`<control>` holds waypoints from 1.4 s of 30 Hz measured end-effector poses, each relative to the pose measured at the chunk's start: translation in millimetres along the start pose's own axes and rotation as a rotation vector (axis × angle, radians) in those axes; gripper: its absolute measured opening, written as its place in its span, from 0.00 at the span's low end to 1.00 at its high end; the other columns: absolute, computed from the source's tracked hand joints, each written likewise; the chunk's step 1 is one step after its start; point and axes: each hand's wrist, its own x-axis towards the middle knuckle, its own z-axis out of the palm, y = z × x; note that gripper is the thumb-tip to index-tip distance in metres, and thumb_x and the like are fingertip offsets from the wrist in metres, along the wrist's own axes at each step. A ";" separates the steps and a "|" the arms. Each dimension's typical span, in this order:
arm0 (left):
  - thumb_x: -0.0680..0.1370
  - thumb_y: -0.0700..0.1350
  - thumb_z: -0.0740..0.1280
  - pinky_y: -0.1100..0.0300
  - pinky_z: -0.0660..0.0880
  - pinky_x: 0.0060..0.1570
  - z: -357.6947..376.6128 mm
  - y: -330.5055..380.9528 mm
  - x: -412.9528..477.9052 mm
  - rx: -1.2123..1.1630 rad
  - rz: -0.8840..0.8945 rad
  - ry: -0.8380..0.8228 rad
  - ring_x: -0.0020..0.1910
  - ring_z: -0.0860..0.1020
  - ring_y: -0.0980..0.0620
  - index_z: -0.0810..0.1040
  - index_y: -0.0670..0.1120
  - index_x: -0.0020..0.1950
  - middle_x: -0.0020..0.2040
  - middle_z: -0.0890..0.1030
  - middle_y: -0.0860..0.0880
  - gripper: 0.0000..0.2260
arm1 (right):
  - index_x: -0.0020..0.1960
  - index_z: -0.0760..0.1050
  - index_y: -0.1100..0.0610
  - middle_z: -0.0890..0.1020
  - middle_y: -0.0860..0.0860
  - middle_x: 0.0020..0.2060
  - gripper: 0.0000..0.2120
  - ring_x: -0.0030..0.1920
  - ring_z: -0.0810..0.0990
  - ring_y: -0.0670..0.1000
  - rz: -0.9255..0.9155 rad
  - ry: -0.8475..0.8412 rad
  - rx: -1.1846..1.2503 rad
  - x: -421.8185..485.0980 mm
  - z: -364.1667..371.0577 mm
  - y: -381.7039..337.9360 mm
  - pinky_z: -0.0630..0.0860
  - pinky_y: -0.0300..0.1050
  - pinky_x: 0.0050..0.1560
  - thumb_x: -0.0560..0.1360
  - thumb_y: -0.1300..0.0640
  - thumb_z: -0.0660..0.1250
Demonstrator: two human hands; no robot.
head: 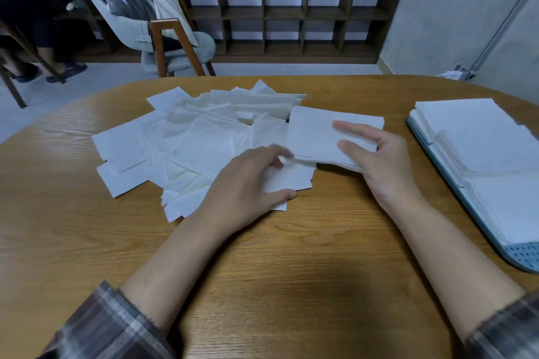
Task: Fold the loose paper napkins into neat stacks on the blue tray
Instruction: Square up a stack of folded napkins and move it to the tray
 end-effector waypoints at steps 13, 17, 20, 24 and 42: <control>0.82 0.49 0.72 0.60 0.76 0.48 -2.6 2.8 -2.7 -0.022 0.110 0.099 0.47 0.82 0.60 0.86 0.51 0.51 0.46 0.86 0.59 0.04 | 0.60 0.86 0.54 0.86 0.39 0.57 0.14 0.61 0.80 0.32 -0.019 -0.004 -0.013 -1.5 3.6 -0.5 0.70 0.22 0.59 0.79 0.67 0.70; 0.82 0.46 0.72 0.68 0.76 0.49 -3.7 7.0 -4.4 -0.094 0.093 0.098 0.52 0.83 0.63 0.86 0.52 0.56 0.48 0.87 0.58 0.05 | 0.60 0.87 0.54 0.86 0.39 0.57 0.14 0.62 0.80 0.33 -0.024 -0.006 -0.029 -1.5 3.7 0.1 0.70 0.23 0.60 0.79 0.67 0.70; 0.79 0.45 0.75 0.74 0.73 0.49 -2.7 13.7 -7.1 -0.147 0.095 0.034 0.51 0.82 0.65 0.87 0.53 0.56 0.47 0.87 0.59 0.07 | 0.59 0.87 0.54 0.86 0.39 0.57 0.14 0.61 0.80 0.32 -0.026 -0.002 -0.031 -1.4 3.4 -0.4 0.70 0.23 0.59 0.79 0.68 0.70; 0.76 0.43 0.76 0.71 0.74 0.46 -1.3 17.6 -9.0 -0.128 0.141 -0.102 0.49 0.83 0.62 0.87 0.53 0.54 0.47 0.86 0.60 0.08 | 0.59 0.87 0.53 0.86 0.38 0.56 0.14 0.61 0.79 0.31 -0.026 -0.006 -0.043 -1.4 2.2 -1.5 0.69 0.21 0.57 0.79 0.67 0.70; 0.78 0.45 0.76 0.68 0.74 0.42 -13.0 19.2 -5.7 -0.373 -0.153 -0.189 0.41 0.82 0.56 0.90 0.52 0.45 0.41 0.87 0.56 0.04 | 0.59 0.87 0.51 0.87 0.39 0.57 0.15 0.64 0.80 0.36 -0.049 -0.107 -0.001 -5.3 3.8 -5.4 0.72 0.29 0.63 0.80 0.67 0.69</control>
